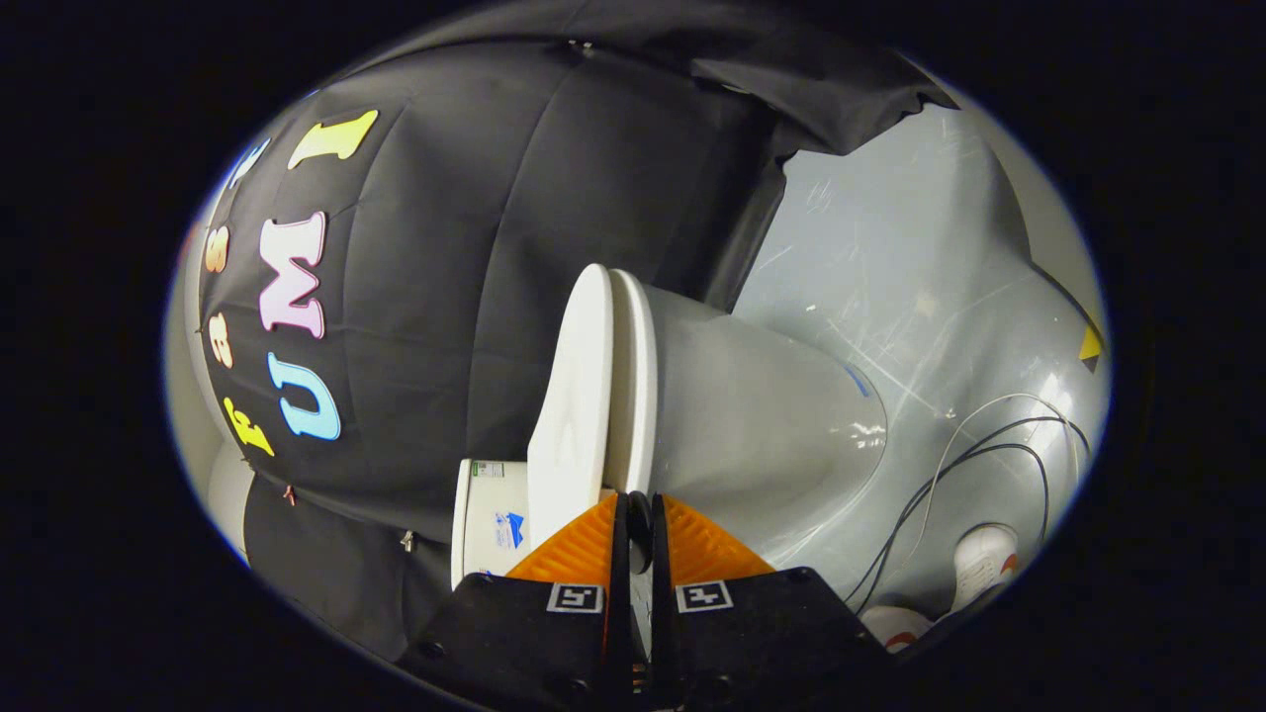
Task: Open the toilet lid.
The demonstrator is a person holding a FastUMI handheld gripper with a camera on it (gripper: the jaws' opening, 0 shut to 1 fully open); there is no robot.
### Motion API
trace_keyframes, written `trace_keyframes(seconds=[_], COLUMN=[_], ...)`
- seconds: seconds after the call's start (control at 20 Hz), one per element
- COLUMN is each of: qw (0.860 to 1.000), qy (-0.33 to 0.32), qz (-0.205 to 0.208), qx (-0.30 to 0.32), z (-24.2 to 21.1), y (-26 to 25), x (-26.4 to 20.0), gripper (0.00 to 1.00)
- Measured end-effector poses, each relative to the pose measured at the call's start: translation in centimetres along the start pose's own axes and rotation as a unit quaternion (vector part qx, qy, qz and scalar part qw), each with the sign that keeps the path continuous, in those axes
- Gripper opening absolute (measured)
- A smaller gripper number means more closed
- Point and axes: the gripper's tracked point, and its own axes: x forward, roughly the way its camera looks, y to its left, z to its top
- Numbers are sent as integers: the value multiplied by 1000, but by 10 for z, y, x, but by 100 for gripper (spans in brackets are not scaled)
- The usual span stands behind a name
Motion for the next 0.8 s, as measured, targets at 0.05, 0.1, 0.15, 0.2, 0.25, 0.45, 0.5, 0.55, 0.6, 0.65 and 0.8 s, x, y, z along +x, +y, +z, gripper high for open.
trace_keyframes(seconds=[0.05, 0.1, 0.15, 0.2, 0.25, 0.45, 0.5, 0.55, 0.6, 0.65, 0.8], qw=[1000, 1000, 1000, 1000, 1000, 1000, 1000, 1000, 999, 999, 999], qy=[3, 4, 5, -7, -7, -10, -12, -15, -16, -20, -31], qz=[1, 3, 0, 8, 3, -12, -17, -23, -31, -37, -42], qx=[7, 15, 15, 22, 10, 17, 10, 2, -3, -8, -14], z=[0, 3, 5, 10, 9, 8, 7, 7, 8, 10, 12], y=[-1, -1, -2, 0, 1, 4, 6, 8, 11, 14, 34], x=[0, -2, -1, 18, 8, -6, -5, -6, -7, -10, -16], gripper=[12, 12, 12, 8, 5, 5, 5, 5, 5, 5, 5])
